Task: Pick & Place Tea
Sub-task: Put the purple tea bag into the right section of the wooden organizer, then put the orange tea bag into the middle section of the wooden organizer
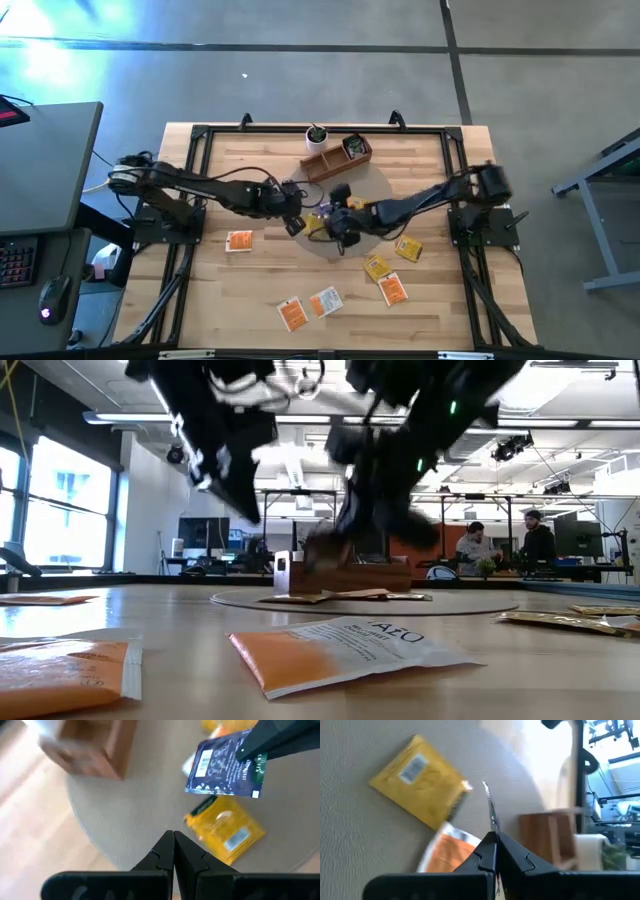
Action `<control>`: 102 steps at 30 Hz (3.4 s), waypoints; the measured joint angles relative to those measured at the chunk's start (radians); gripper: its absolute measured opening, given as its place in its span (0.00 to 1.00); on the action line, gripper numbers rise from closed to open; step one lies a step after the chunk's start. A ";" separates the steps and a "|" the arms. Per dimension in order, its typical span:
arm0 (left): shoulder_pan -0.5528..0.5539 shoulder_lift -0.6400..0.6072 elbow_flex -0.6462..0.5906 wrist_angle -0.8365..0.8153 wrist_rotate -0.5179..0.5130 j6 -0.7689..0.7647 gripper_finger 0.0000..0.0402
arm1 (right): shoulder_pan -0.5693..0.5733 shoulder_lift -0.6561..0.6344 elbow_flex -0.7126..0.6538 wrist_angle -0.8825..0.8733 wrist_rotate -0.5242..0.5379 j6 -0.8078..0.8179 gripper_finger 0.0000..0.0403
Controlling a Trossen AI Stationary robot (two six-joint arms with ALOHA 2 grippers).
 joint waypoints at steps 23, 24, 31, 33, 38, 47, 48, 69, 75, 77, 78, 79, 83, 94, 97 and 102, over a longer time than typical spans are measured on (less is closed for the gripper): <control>0.003 -0.042 0.033 -0.066 -0.069 0.053 0.00 | -0.732 -0.245 0.001 -0.193 -0.548 -0.040 0.01; 0.003 -0.042 0.033 -0.066 -0.069 0.053 0.00 | -0.740 -0.225 0.001 -0.198 -0.558 -0.069 0.01; 0.003 -0.042 0.033 -0.070 -0.069 0.053 0.00 | -0.748 -0.152 0.001 -0.218 -0.594 -0.135 0.01; 0.003 -0.042 0.033 -0.072 -0.069 0.053 0.00 | -0.749 -0.151 0.001 -0.228 -0.595 -0.138 0.01; 0.003 -0.042 0.033 -0.072 -0.069 0.054 0.00 | -0.749 -0.151 0.002 -0.282 -0.630 -0.136 0.01; 0.003 -0.042 0.033 -0.080 -0.068 0.055 0.00 | -0.732 -0.151 0.002 -0.325 -0.716 -0.134 0.01; 0.003 -0.042 0.033 -0.083 -0.067 0.055 0.00 | -0.727 -0.151 0.002 -0.326 -0.724 -0.133 0.00; 0.003 -0.043 0.033 -0.102 -0.049 0.052 0.00 | -0.703 -0.151 0.002 -0.243 -0.678 -0.084 0.03; 0.003 -0.043 0.033 -0.102 -0.049 0.052 0.00 | -0.702 -0.151 0.002 -0.250 -0.674 -0.083 0.04; 0.003 -0.043 0.033 -0.102 -0.049 0.051 0.00 | -0.703 -0.151 0.002 -0.250 -0.658 -0.074 0.07; 0.003 -0.043 0.033 -0.102 -0.049 0.051 0.00 | -0.703 -0.151 0.002 -0.250 -0.642 -0.064 0.08; 0.003 -0.043 0.033 -0.102 -0.049 0.051 0.00 | -0.703 -0.151 0.002 -0.250 -0.628 -0.056 0.10; 0.003 -0.043 0.033 -0.102 -0.049 0.050 0.00 | -0.703 -0.151 0.002 -0.250 -0.614 -0.040 0.17; 0.003 -0.043 0.033 -0.102 -0.050 0.050 0.00 | -0.694 -0.167 0.003 -0.207 -0.611 -0.037 0.31; 0.003 -0.043 0.032 -0.102 -0.050 0.050 0.00 | -0.662 -0.210 0.021 -0.257 -0.555 -0.029 0.31; 0.003 -0.043 0.032 -0.101 -0.048 0.058 0.00 | -0.546 -0.300 0.031 -0.334 -0.582 0.096 0.32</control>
